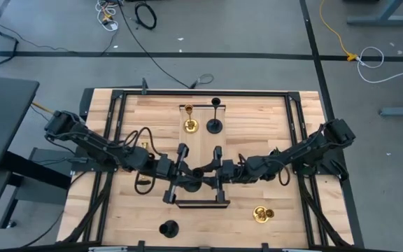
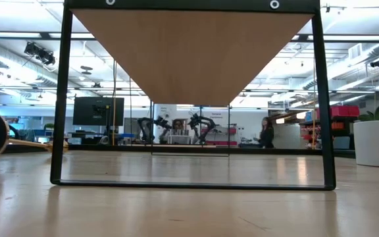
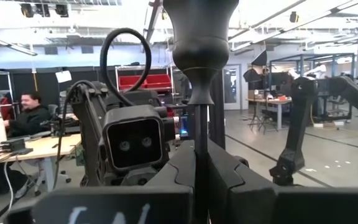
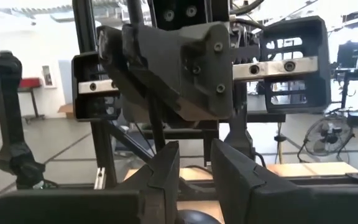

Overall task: Pick & Place candle stick holders
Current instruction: Put the top black candle holder on the shelf

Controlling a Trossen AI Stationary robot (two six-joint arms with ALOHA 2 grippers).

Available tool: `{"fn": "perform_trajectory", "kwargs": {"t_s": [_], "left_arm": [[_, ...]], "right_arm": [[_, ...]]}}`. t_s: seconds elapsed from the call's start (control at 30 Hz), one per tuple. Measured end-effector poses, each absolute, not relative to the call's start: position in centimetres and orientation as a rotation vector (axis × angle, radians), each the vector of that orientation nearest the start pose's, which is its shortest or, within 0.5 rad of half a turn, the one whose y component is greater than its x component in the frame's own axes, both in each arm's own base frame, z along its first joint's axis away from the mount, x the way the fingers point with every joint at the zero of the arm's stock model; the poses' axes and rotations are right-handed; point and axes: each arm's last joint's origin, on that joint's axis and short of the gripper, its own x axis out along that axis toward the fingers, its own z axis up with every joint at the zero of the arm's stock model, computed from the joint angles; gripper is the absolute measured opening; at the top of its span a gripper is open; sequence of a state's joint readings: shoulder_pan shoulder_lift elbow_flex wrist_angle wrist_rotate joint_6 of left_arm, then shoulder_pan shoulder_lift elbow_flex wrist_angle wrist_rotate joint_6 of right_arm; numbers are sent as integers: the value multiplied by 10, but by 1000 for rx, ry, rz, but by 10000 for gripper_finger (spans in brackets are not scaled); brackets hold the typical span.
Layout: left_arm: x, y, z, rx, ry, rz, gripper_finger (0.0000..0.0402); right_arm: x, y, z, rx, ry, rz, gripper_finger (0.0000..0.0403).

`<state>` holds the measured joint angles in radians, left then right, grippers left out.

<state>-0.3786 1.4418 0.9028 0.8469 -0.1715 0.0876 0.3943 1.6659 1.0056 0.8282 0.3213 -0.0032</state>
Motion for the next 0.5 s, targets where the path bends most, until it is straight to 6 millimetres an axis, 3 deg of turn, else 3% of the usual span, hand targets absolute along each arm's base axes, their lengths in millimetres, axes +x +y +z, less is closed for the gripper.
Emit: {"fn": "perform_trajectory", "kwargs": {"t_s": [0.33,0.5], "left_arm": [[299,-113,318,11,-285,-191,10],[297,-111,320,22,-272,-166,10]], "right_arm": [[343,136,280,34,-98,70,96],[333,138,290,30,-81,98,96]]}}
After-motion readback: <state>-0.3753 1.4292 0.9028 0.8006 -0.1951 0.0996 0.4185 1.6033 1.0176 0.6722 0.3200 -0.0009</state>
